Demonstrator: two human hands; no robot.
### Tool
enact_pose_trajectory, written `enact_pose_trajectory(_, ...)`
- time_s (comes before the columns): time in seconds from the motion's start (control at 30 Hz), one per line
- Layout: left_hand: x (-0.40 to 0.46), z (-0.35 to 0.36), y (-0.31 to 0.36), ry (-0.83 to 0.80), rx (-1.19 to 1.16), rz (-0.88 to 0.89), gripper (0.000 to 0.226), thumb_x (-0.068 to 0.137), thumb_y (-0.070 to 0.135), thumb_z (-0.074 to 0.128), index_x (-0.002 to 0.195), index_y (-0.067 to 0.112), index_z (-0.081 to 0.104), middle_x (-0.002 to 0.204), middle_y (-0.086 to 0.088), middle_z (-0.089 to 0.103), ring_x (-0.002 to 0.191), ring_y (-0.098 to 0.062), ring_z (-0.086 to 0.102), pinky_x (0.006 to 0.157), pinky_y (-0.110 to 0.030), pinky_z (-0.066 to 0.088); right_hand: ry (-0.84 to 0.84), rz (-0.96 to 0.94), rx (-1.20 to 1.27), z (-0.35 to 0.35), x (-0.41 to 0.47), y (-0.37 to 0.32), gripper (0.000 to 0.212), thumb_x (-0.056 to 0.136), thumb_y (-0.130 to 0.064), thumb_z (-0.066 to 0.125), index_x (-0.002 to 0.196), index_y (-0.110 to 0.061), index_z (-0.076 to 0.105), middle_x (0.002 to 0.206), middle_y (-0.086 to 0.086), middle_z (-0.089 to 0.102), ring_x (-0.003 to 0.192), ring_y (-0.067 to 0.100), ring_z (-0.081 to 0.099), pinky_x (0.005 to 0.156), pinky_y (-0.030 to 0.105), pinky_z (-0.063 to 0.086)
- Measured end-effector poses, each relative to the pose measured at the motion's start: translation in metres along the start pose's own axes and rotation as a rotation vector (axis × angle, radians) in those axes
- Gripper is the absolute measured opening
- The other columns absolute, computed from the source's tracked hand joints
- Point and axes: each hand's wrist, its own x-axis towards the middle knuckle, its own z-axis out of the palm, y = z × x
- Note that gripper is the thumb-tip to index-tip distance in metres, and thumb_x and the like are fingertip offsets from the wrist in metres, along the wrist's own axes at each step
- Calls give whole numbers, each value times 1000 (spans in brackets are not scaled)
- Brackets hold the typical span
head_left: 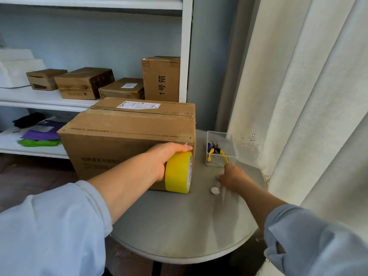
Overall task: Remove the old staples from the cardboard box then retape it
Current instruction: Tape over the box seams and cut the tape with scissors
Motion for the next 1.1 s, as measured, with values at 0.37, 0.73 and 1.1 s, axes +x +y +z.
enact_pose_trajectory(0.37, -22, -18, 2, -70, 31, 37, 16, 84, 17, 65, 100, 15, 68, 91, -9, 65, 76, -22, 61, 72, -35, 51, -71, -82, 349, 13, -16, -6, 24, 90, -32, 63, 87, -8, 63, 78, 7, 63, 69, 19, 59, 61, 30, 49)
enact_pose_trajectory(0.73, -26, -23, -7, -14, -36, 68, 12, 91, 20, 60, 84, 15, 69, 87, -9, 66, 74, -20, 62, 62, -31, 51, -569, -428, 1023, -78, -56, -21, 41, 85, -46, 53, 109, -17, 69, 69, 1, 46, 45, 5, 25, 37, 15, 19)
enact_pose_trajectory(1.1, -29, -27, -5, -28, 18, 82, 15, 90, 18, 62, 77, 16, 69, 84, -10, 67, 75, -23, 63, 69, -33, 52, -629, -383, 636, -92, -59, -46, 58, 85, -52, 49, 117, -6, 63, 68, 0, 45, 43, 5, 23, 37, 15, 19)
